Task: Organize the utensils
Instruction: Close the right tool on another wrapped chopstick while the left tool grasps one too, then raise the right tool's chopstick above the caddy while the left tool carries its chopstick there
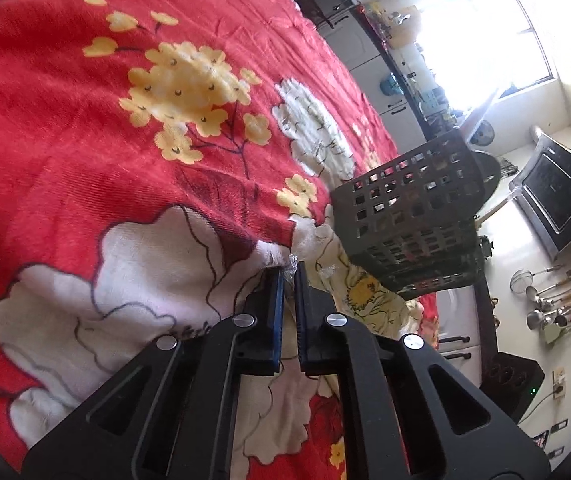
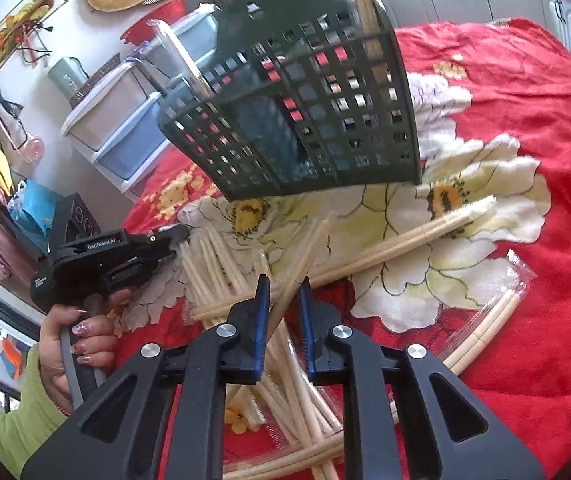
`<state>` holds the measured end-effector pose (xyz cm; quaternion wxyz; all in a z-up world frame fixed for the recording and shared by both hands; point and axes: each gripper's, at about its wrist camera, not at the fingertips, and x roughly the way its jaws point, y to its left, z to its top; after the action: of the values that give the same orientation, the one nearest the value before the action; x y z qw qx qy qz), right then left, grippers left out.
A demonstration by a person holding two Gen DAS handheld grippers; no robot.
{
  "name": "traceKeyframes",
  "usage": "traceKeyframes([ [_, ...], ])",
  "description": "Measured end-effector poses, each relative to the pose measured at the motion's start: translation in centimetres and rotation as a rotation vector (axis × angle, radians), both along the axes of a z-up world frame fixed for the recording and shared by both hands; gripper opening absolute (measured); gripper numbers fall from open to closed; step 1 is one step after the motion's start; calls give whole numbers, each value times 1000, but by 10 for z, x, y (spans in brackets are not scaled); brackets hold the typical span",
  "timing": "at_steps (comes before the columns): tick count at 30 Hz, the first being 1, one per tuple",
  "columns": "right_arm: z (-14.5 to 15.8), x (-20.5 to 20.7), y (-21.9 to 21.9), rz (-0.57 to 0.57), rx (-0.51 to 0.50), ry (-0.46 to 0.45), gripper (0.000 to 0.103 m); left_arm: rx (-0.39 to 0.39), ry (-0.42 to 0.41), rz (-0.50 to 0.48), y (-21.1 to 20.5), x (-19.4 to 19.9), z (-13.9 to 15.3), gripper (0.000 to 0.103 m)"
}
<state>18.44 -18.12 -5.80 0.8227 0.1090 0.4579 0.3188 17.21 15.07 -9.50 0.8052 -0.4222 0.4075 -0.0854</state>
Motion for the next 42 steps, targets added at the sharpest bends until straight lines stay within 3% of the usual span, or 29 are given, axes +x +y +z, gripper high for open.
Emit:
traceKeyframes([
  [17, 61, -14, 7, 41, 20, -178, 6, 219, -288, 71, -1, -55, 109, 2],
  [27, 92, -23, 13, 62, 36, -270, 6, 260, -412, 41, -18, -68, 155, 2],
  [42, 123, -27, -4, 13, 54, -379, 6, 291, -512, -83, -67, -58, 189, 2],
])
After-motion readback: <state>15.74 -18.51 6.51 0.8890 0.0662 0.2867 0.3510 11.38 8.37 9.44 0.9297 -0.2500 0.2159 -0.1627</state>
